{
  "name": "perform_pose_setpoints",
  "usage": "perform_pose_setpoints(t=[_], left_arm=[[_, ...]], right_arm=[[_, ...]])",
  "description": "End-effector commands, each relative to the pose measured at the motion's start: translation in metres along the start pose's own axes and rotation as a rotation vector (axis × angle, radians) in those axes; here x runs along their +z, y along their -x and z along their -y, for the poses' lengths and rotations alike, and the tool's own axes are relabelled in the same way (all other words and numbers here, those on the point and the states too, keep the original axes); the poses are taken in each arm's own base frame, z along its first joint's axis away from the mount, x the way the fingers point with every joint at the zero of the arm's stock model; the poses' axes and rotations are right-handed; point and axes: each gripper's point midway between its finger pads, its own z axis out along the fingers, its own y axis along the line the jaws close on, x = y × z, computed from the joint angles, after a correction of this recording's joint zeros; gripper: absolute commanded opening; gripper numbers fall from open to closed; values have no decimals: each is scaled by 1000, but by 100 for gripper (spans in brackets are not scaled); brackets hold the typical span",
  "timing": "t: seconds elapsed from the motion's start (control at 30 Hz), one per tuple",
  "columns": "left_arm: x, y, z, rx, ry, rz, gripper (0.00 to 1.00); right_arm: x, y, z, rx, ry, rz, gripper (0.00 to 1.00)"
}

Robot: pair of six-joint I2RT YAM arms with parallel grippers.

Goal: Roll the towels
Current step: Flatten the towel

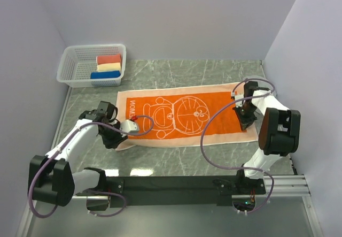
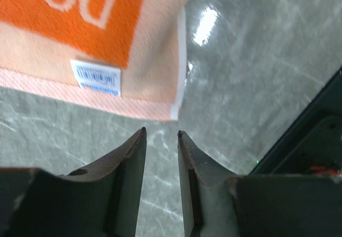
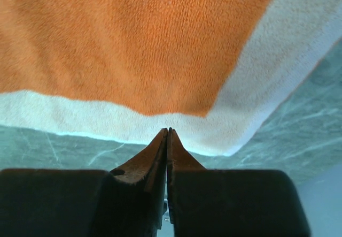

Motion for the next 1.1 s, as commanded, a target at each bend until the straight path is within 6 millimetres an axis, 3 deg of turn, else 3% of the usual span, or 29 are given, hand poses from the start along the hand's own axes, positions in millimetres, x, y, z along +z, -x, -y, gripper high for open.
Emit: perform_pose_setpoints(t=[0.0, 0.13, 0.3, 0.5, 0.67, 0.77, 0.9, 1.07], left_arm=[[10, 20, -5, -11, 5, 61, 35], [33, 18, -14, 7, 41, 31, 31], [56, -11, -12, 11, -4, -104, 21], [53, -56, -12, 60, -24, -239, 14], [41, -73, -23, 28, -27, -267, 14], [38, -65, -26, 9, -37, -234, 15], [40, -52, -25, -47, -58, -177, 18], [43, -52, -23, -59, -66, -174, 21]], right_arm=[[-26, 11, -1, -19, -11, 74, 8], [-20, 10, -1, -18, -5, 50, 8], [4, 2, 1, -18, -13, -14, 7], [19, -8, 8, -31, -58, -63, 6], [28, -11, 9, -49, -94, -81, 6], [21, -6, 4, -51, -82, -49, 5], [-11, 0, -8, -63, -36, 37, 6], [-23, -14, -17, -104, -24, 66, 7]])
